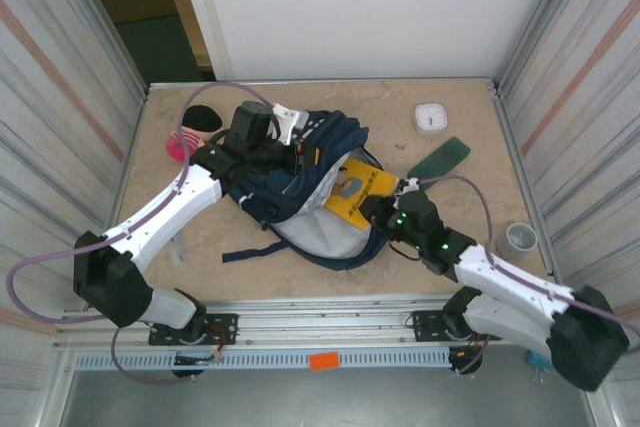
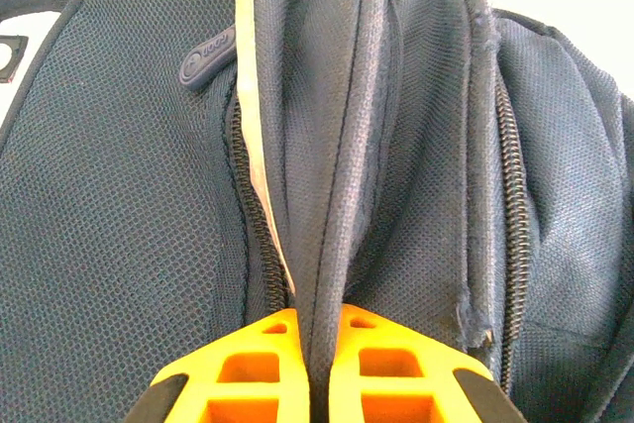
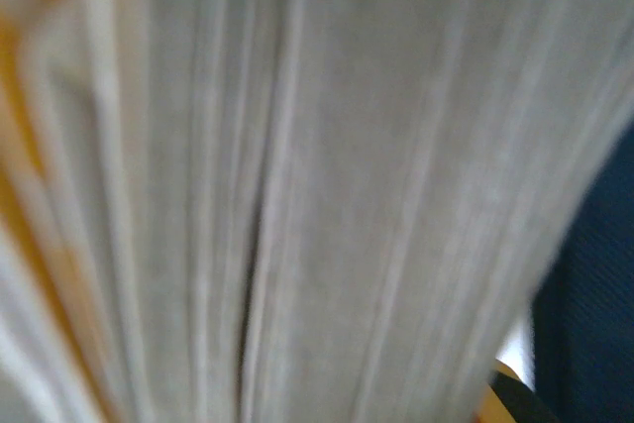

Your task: Pack the student bag

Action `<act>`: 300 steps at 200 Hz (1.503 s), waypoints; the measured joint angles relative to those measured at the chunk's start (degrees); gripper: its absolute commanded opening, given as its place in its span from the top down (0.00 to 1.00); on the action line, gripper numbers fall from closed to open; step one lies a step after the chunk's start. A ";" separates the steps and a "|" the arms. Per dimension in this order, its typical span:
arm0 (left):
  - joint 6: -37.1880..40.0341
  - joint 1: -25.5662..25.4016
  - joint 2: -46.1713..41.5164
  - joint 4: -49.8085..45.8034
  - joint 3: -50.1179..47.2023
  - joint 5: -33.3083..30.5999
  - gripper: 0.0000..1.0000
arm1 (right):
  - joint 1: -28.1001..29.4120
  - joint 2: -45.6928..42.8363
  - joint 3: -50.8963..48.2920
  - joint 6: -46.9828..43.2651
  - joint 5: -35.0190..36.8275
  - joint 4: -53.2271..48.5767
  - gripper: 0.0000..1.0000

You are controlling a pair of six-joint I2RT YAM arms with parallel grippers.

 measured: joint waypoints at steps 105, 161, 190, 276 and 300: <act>-2.43 2.69 0.22 3.21 0.04 5.66 1.00 | 2.91 36.70 17.42 4.94 5.07 20.57 0.99; -3.39 3.63 0.22 4.04 0.04 6.99 1.00 | 3.61 48.81 27.06 8.55 6.69 21.33 0.75; -3.80 4.20 0.22 4.44 0.00 6.88 1.00 | 3.72 49.27 28.52 9.70 6.56 17.49 0.41; -1.79 4.87 0.15 4.61 -0.50 5.42 1.00 | 4.07 29.27 20.31 7.85 7.37 0.81 0.34; -0.42 4.98 0.15 4.11 -0.50 4.79 1.00 | 4.07 18.73 18.80 5.46 8.87 -6.47 0.33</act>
